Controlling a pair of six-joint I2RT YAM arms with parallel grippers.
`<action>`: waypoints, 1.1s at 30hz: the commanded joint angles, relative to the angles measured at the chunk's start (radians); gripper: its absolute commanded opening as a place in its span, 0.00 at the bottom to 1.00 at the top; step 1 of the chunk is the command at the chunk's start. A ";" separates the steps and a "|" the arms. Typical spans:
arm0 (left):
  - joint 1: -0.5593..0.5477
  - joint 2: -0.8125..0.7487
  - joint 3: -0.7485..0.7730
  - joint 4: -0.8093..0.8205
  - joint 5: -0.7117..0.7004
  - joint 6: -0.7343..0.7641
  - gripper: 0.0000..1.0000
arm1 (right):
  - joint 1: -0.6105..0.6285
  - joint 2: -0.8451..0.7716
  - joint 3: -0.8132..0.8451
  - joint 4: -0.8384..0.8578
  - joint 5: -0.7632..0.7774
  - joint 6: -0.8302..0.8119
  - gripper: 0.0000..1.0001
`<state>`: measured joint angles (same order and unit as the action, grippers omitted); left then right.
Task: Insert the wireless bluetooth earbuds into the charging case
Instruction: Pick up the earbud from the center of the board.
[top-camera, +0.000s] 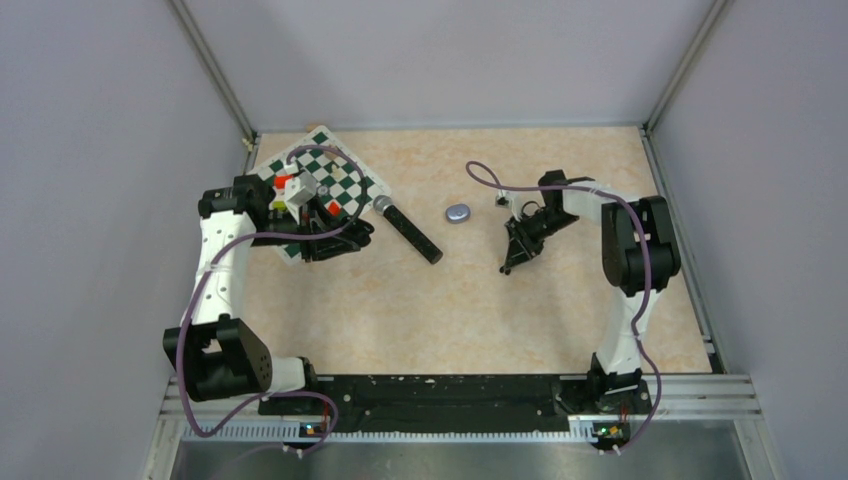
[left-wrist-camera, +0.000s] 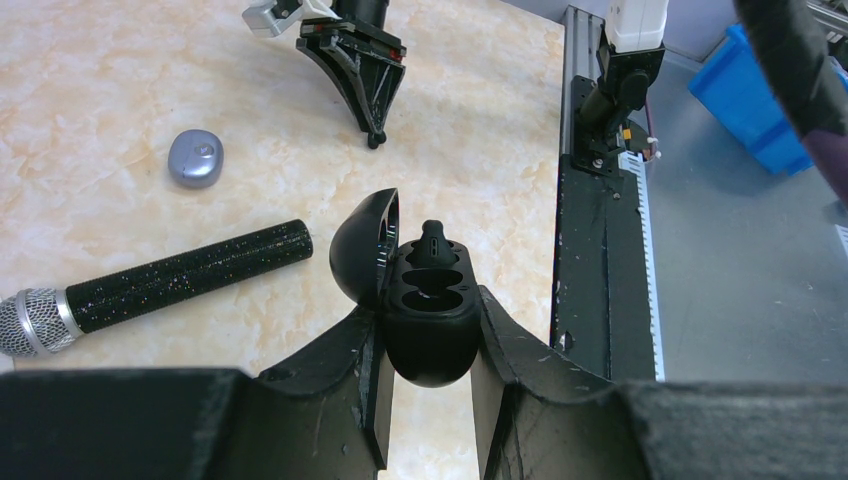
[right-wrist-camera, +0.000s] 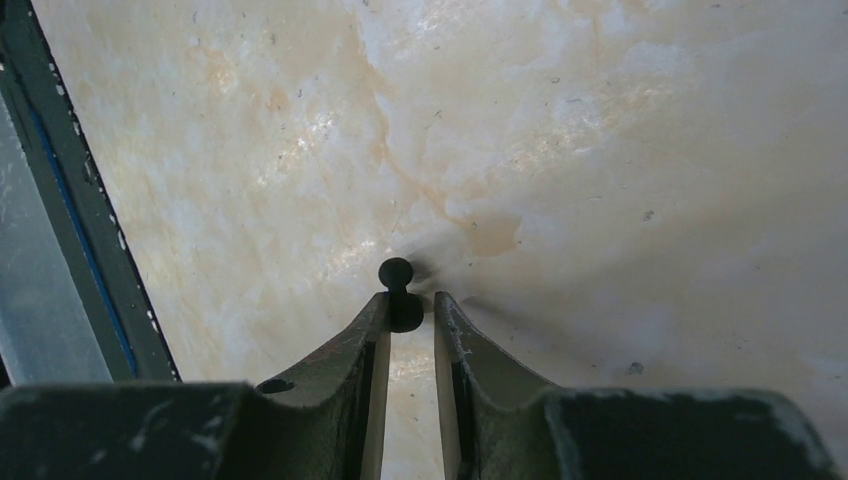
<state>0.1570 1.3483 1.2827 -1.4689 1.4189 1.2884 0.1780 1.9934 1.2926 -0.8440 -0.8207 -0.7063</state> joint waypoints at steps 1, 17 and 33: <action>-0.004 -0.026 0.007 0.005 0.020 0.009 0.00 | -0.007 0.024 0.034 -0.034 -0.037 -0.042 0.20; -0.017 -0.034 0.005 0.072 -0.008 -0.078 0.00 | -0.028 -0.152 0.030 -0.027 -0.161 -0.092 0.09; -0.312 -0.110 -0.037 0.719 -0.335 -0.677 0.00 | -0.031 -0.506 0.016 0.194 -0.228 0.108 0.04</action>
<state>-0.1387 1.1725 1.1446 -0.8322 1.1229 0.6674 0.1539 1.6188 1.2896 -0.7811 -0.9833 -0.6941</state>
